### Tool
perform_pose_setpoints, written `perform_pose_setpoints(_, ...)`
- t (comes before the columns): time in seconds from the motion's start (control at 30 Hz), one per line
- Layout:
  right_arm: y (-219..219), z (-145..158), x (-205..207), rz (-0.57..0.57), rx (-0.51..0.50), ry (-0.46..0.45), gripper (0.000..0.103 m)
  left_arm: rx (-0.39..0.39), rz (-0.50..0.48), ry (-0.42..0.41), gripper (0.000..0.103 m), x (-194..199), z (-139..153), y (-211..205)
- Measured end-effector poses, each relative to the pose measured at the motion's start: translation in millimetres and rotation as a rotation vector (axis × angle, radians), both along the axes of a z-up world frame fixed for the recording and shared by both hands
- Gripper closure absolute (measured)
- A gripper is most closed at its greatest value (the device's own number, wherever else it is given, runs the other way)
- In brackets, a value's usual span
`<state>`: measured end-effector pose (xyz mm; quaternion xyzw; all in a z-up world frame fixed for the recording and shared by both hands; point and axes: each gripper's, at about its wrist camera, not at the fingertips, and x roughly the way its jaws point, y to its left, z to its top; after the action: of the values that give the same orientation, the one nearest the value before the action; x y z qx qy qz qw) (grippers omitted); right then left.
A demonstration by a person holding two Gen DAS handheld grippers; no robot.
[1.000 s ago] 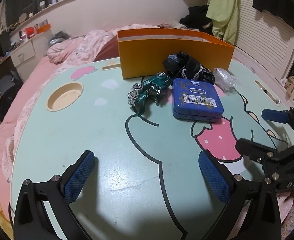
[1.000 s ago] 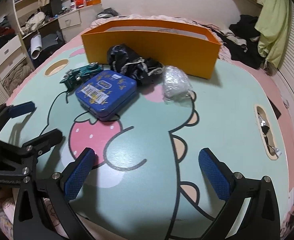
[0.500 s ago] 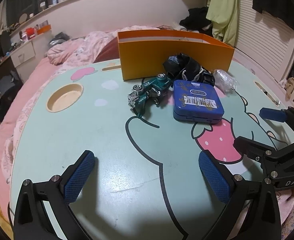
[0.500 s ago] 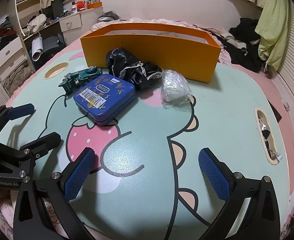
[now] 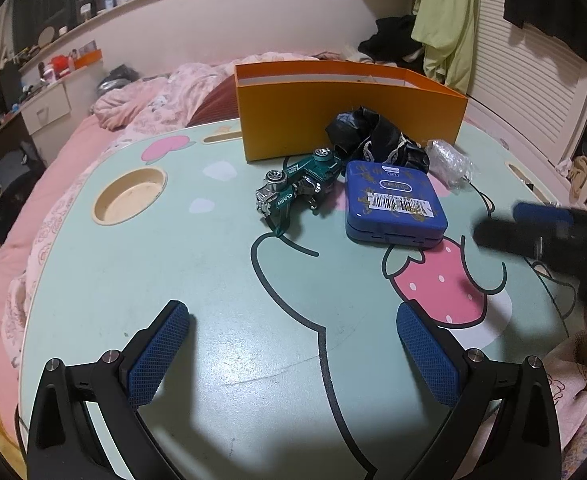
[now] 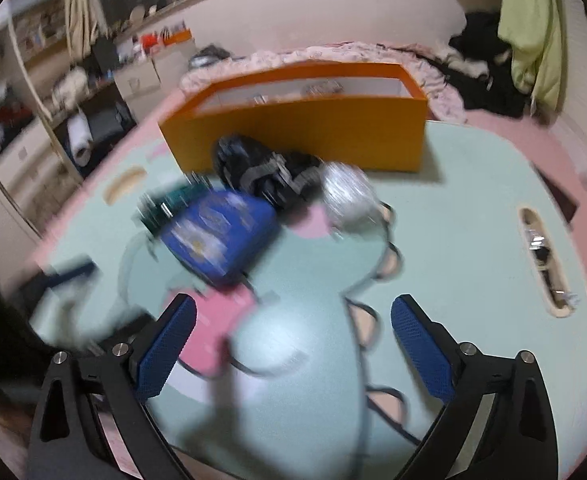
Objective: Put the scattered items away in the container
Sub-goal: 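Grasp the blue tin with the right gripper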
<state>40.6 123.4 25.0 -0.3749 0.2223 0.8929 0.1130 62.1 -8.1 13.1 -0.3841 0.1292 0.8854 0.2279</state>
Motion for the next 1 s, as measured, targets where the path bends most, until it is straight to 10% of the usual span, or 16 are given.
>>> perform_pose_setpoints(0.47,-26,-5,-95,0.020,0.049,-0.171,0.004,0.001,-0.001,0.001,0.000,0,0,0)
perform_pose_setpoints(0.63,-34,-4,-86,0.023,0.138,-0.187,0.023,0.002,0.000,0.001,0.000,0,0,0)
perform_pose_setpoints(1.0,-20,13,-10,0.054,0.170,-0.025,0.030,0.003,-0.001,0.001,0.000,0,0,0)
